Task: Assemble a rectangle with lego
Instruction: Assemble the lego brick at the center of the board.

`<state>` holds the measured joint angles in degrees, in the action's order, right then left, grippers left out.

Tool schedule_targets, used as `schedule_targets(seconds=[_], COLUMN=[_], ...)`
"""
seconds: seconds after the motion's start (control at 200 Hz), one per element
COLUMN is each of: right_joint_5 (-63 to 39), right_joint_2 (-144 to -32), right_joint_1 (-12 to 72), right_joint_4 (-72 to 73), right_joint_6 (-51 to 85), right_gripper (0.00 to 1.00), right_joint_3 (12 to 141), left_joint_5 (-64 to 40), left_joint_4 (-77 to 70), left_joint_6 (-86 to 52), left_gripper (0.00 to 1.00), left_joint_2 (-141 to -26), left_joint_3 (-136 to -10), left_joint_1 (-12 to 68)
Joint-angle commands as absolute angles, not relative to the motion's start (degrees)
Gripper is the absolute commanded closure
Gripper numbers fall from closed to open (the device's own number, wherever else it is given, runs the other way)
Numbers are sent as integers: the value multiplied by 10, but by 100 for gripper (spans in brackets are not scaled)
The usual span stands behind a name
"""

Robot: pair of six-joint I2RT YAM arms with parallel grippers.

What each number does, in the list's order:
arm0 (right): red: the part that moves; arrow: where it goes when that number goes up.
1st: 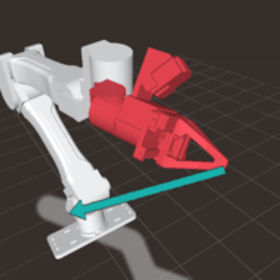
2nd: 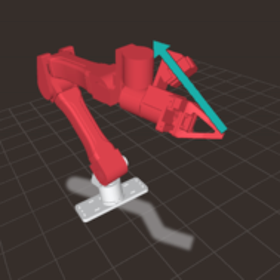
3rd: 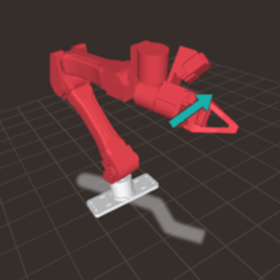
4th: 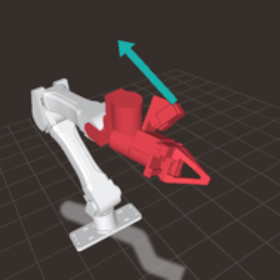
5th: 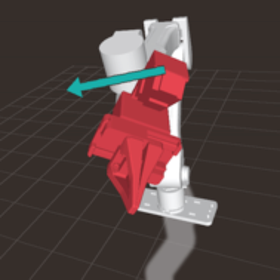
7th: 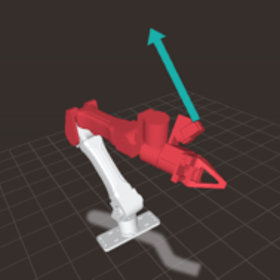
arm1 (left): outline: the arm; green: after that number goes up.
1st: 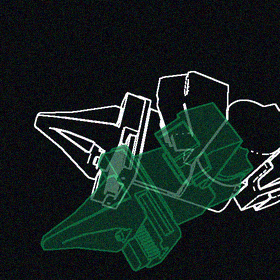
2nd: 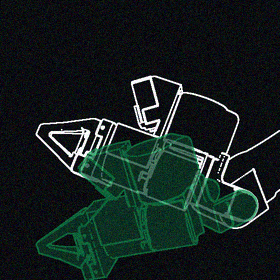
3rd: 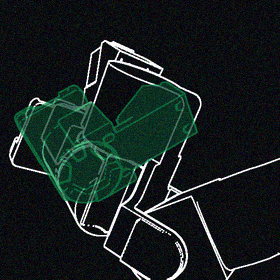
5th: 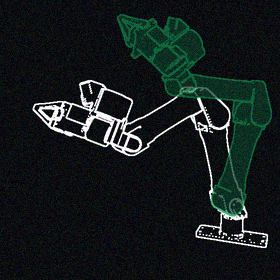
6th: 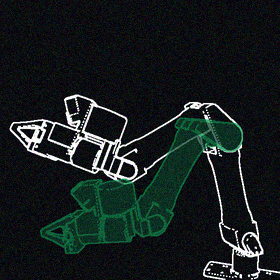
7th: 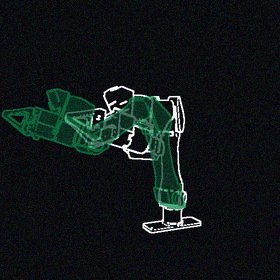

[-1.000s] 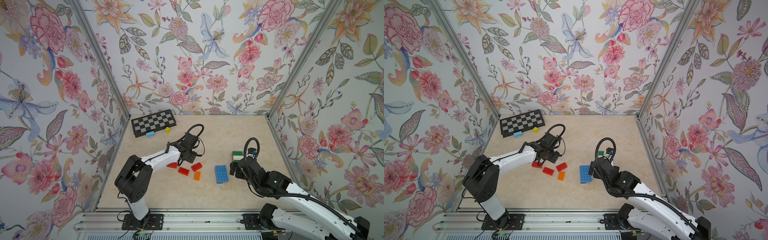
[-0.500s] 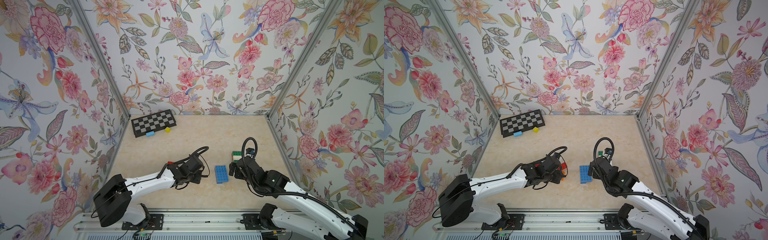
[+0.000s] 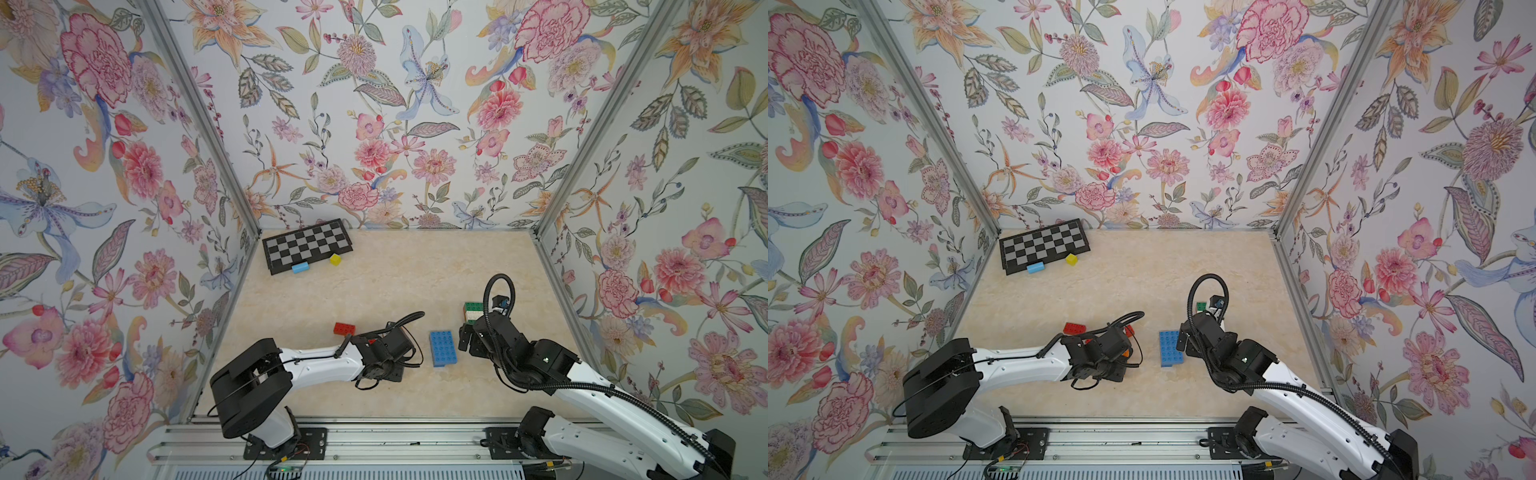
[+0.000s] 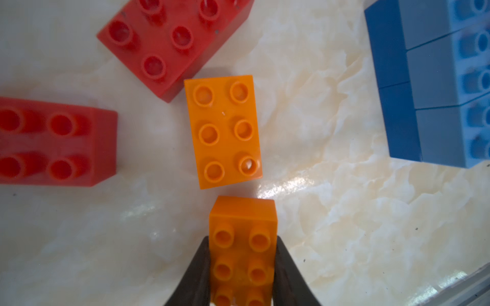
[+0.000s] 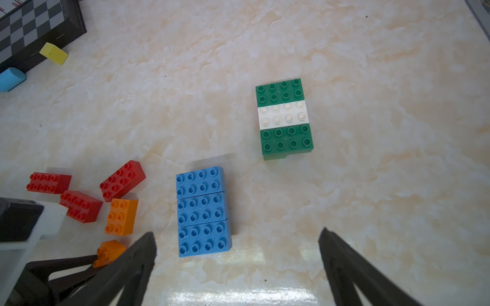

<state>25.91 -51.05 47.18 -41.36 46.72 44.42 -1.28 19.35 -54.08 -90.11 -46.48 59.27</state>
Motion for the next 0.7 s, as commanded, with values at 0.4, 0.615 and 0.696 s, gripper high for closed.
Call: schedule_targets(seconds=[0.4,0.615,0.696], right_joint_5=[263,260,259], right_joint_2=[-483,-479,-479], right_joint_1=[447,442,440], right_joint_4=[-431,-431,-431], right_joint_6=[460,456,456], right_gripper=[0,0,0], right_joint_3=[418,417,416], left_joint_5=[57,69,73], left_joint_4=[276,296,295], left_joint_6=[-552,-567,-567], left_gripper=[73,69,66], left_joint_2=[-977,-976,-984], left_joint_3=[-518,-517,-522], left_joint_1=[598,598,598])
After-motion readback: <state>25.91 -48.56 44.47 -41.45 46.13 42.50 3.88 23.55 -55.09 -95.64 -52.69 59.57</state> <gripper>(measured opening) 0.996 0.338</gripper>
